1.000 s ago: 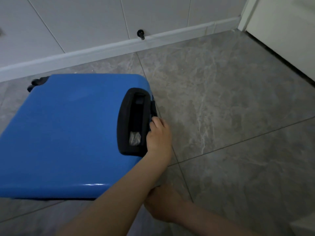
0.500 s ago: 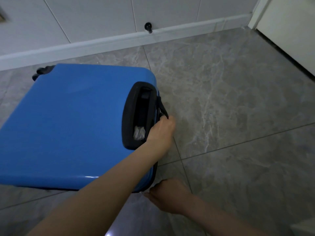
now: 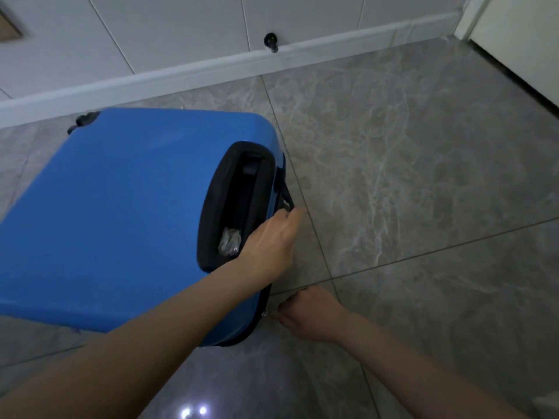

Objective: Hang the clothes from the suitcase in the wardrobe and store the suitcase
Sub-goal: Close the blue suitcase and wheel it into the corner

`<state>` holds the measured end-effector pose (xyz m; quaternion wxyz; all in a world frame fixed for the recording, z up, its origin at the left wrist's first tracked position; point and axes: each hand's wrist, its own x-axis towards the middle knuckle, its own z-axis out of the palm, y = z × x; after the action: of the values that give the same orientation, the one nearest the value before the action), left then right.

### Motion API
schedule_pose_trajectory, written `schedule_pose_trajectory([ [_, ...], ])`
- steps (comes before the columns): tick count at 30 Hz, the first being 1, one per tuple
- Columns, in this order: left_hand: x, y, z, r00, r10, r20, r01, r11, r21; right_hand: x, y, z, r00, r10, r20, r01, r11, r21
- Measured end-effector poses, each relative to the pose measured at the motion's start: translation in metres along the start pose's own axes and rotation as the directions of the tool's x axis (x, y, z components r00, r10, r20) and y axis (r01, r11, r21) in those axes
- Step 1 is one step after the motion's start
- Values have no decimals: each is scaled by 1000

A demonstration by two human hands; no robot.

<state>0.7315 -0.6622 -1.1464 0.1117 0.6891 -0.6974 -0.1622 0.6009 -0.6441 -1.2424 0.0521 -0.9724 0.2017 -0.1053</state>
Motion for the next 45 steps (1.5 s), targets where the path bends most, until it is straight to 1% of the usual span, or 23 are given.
schedule_pose_trajectory([
  [3, -11, -6, -4, 999, 43, -33, -44, 998, -41, 2, -12, 4, 999, -6, 43, 3, 998, 70],
  [6, -34, -15, -5, 991, 125, -35, -127, 990, -65, 1, -21, 7, 986, -66, 154, 9, 938, 346],
  [9, -65, -34, -7, 974, 226, 36, -225, 974, -29, 1, -4, 4, 960, 76, 271, -202, 856, 477],
  [11, -77, -55, -11, 976, 209, 57, -211, 977, 23, 0, 14, 8, 898, 243, 368, -418, 732, 538],
  [13, -82, -72, -11, 993, 111, 29, -113, 989, 97, -1, 28, 15, 822, 400, 405, -570, 581, 581],
  [14, -85, -76, -11, 1000, 9, 18, -11, 992, 127, -1, 29, 20, 787, 445, 427, -616, 539, 574],
  [15, -84, -77, -12, 995, -103, 4, 101, 984, 146, -1, 31, 23, 762, 464, 451, -647, 520, 557],
  [17, -81, -78, -13, 947, -318, 41, 306, 936, 174, 0, 27, 24, 743, 453, 493, -669, 519, 532],
  [19, -78, -80, -13, 910, -412, 45, 402, 904, 146, 1, 22, 23, 727, 436, 530, -686, 489, 539],
  [21, -79, -87, -11, 891, -450, -53, 452, 892, 15, 3, 17, 22, 710, 440, 550, -704, 457, 544],
  [23, -84, -92, -6, 886, -408, -220, 398, 913, -92, 7, 14, 20, 677, 467, 568, -734, 380, 563],
  [26, -94, -94, -6, 878, -219, -425, 213, 975, -62, 18, 10, 13, 662, 499, 559, -727, 247, 641],
  [28, -99, -95, -10, 866, -131, -482, 124, 991, -47, 30, 2, 6, 687, 501, 527, -683, 197, 703],
  [31, -103, -91, -19, 861, -80, -503, 59, 997, -58, 54, -17, -7, 726, 512, 458, -565, 64, 823],
  [32, -104, -89, -21, 861, -73, -504, 47, 997, -65, 64, -23, -12, 743, 533, 405, -510, 59, 858],
  [35, -104, -79, -31, 863, -65, -500, 25, 996, -87, 88, -36, -22, 803, 546, 238, -388, 177, 904],
  [37, -101, -74, -41, 863, -70, -501, 21, 994, -103, 97, -39, -24, 831, 530, 168, -369, 299, 880],
  [39, -99, -68, -54, 858, -80, -507, 22, 992, -121, 98, -38, -22, 846, 530, 64, -352, 463, 813],
  [40, -98, -65, -61, 855, -83, -512, 19, 991, -130, 99, -37, -22, 843, 537, 16, -348, 523, 778],
  [41, -97, -62, -68, 851, -85, -518, 15, 990, -138, 99, -36, -22, 826, 564, -1, -368, 540, 757],
  [42, -96, -60, -75, 848, -91, -523, 15, 989, -148, 101, -36, -25, 791, 612, 16, -407, 506, 761],
  [43, -96, -58, -82, 844, -102, -527, 20, 987, -159, 103, -37, -26, 741, 669, 64, -453, 427, 782],
  [45, -96, -55, -93, 838, -130, -529, 33, 982, -188, 111, -37, -31, 661, 727, 186, -485, 225, 845],
])
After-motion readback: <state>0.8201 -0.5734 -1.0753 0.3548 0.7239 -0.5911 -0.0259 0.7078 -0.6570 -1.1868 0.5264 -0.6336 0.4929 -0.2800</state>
